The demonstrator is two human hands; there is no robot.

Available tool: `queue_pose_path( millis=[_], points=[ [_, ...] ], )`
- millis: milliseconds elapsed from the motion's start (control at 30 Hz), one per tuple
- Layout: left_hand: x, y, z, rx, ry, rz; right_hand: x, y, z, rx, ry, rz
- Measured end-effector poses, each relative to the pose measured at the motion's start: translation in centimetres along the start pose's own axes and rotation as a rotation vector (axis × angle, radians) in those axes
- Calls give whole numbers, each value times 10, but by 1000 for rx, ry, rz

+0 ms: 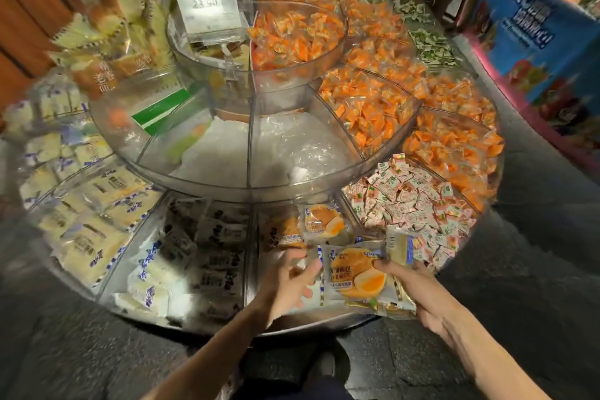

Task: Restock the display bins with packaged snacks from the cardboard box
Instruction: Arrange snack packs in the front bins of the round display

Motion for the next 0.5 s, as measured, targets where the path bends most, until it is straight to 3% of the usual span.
queue_pose_path(
  millis=[67, 200, 500],
  points=[
    [20, -15, -7, 124, -112, 130, 4, 1, -11, 18, -9, 10],
    [24, -37, -3, 220, -131, 206, 8, 17, -36, 160, -119, -4],
    [15, -20, 27, 210, 47, 57, 6, 10, -22, 134, -82, 12]
  ],
)
Point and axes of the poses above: each hand's wrist, its own x-axis away from the middle knuckle, its own z-axis out of the back of the hand, y = z × x, the point moved 8 cm from there along -x, towards the middle knuckle, and after that the axes turned 11 degrees about y, right-handed, at the moved point
